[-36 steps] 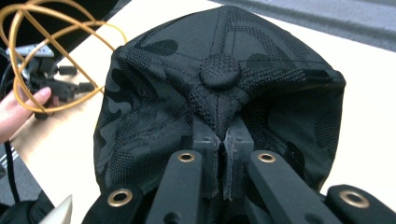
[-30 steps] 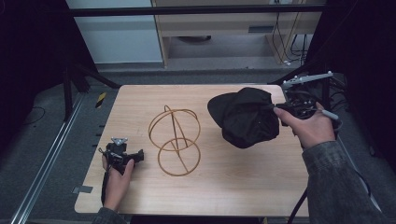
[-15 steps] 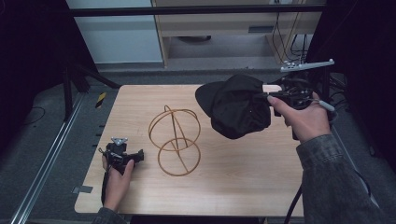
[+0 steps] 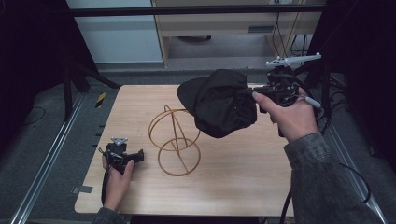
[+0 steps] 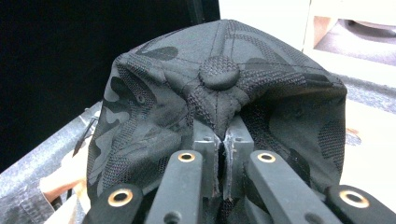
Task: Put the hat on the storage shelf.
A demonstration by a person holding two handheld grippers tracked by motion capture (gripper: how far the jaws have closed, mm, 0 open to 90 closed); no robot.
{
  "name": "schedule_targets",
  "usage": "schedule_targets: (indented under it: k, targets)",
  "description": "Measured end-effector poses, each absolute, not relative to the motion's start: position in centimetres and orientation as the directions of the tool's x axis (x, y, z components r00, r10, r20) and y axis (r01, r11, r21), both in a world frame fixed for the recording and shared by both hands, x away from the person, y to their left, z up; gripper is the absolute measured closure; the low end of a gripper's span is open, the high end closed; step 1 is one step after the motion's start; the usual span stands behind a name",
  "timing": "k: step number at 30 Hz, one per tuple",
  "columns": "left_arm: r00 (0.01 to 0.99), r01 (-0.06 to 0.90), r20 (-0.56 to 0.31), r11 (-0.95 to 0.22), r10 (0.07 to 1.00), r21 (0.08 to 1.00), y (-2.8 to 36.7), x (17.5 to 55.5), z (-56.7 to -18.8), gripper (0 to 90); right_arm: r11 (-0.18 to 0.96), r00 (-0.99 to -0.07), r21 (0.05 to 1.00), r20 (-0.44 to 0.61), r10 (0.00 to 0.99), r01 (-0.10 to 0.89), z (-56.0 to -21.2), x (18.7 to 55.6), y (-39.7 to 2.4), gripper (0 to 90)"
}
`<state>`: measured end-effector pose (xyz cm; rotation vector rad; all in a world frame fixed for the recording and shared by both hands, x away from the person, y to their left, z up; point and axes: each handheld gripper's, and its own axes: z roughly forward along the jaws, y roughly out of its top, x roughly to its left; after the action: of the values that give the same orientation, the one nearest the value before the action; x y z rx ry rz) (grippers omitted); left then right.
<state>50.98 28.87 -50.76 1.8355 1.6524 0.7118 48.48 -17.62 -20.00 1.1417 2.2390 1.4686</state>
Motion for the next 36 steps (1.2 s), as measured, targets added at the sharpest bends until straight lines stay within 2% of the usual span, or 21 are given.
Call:
schedule_targets:
  k: [14,36]
  targets:
    - [0.098,0.696,0.017,-0.081,0.995,0.714,28.9,51.0,-50.8,0.0,0.206,-0.713,0.859,0.230,0.662,0.469,-19.5,48.7,-14.6,86.5]
    - [0.095,0.693,0.014,-0.076,0.995,0.717,28.8,51.0,-50.8,0.0,0.246,-0.757,0.849,0.242,0.607,0.468,-20.6,49.0,-10.6,86.4]
